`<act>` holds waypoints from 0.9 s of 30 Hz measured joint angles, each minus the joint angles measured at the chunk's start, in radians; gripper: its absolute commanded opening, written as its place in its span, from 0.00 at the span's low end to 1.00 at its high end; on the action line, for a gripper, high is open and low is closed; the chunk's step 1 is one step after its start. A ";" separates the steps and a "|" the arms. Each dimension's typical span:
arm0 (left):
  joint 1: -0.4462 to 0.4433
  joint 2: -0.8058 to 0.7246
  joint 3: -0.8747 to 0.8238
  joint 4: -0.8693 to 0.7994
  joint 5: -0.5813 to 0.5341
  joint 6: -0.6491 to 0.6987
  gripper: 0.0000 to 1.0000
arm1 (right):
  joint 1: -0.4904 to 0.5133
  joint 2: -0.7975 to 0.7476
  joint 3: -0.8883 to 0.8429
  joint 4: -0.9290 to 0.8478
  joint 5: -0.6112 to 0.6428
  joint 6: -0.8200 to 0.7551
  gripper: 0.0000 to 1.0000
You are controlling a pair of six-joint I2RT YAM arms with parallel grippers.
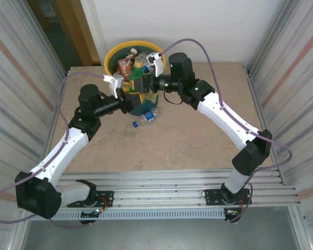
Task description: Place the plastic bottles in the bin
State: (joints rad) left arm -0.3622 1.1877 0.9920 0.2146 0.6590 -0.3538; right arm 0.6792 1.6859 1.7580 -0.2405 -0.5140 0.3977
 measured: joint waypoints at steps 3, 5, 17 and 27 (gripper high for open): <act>0.000 0.001 0.001 0.000 -0.001 -0.005 0.73 | 0.000 0.003 0.014 -0.015 0.010 -0.010 0.47; 0.000 0.001 0.003 0.000 -0.005 0.000 0.87 | 0.001 0.003 0.031 -0.039 0.031 -0.019 0.46; 0.000 -0.117 0.004 -0.047 -0.161 0.044 0.99 | -0.057 0.097 0.405 -0.250 0.270 -0.168 0.47; 0.005 -0.210 -0.024 -0.127 -0.394 0.062 0.99 | -0.119 0.341 0.733 -0.356 0.418 -0.273 0.49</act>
State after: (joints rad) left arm -0.3573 0.9779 0.9680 0.0872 0.2653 -0.2916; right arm 0.5606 2.0274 2.4912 -0.5961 -0.0963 0.1246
